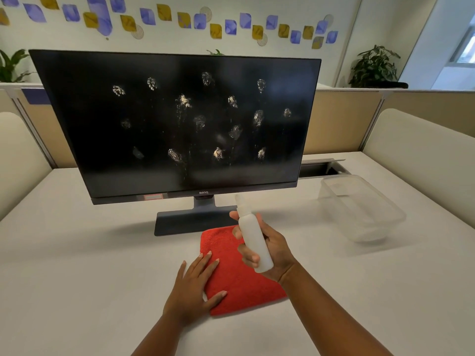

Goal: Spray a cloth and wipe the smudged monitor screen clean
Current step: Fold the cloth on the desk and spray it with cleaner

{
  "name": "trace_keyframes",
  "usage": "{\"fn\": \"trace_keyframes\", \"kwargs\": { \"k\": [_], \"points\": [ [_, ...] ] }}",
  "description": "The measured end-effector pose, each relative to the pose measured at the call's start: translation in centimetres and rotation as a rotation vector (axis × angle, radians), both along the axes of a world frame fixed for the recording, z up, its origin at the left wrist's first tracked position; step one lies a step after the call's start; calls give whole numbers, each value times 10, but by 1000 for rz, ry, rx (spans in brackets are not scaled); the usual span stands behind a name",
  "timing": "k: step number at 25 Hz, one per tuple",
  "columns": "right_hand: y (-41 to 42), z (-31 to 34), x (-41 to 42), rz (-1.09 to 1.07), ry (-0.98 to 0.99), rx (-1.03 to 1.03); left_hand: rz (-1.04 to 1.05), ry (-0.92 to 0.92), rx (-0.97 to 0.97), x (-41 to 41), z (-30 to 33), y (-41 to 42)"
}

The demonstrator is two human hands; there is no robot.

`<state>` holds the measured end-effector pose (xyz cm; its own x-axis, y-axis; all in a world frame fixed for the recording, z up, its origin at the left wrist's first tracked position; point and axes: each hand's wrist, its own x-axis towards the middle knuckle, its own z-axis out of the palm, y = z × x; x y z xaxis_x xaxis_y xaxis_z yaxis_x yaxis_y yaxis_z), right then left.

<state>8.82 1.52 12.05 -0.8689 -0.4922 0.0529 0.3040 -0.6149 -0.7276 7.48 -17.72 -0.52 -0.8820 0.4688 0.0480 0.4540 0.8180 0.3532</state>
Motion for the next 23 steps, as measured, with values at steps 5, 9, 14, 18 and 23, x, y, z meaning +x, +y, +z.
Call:
{"fn": "trace_keyframes", "kwargs": {
  "k": [5, 9, 14, 18, 23],
  "points": [
    [2, -9, -7, -1, -64, -24, 2, -2, -4, 1, 2, -1],
    [7, -15, -8, -170, -176, 134, 8, 2, -6, 2, 4, -1],
    [10, -27, -8, -428, -65, 775, 4, 7, -9, 2, 5, 0],
    [17, -43, -15, -506, 353, 1624, -2, 13, -8, 2, 5, -1],
    [12, -57, -29, -312, 503, 1971, 2, 10, 14, 2, 4, 0]
  ]
}}
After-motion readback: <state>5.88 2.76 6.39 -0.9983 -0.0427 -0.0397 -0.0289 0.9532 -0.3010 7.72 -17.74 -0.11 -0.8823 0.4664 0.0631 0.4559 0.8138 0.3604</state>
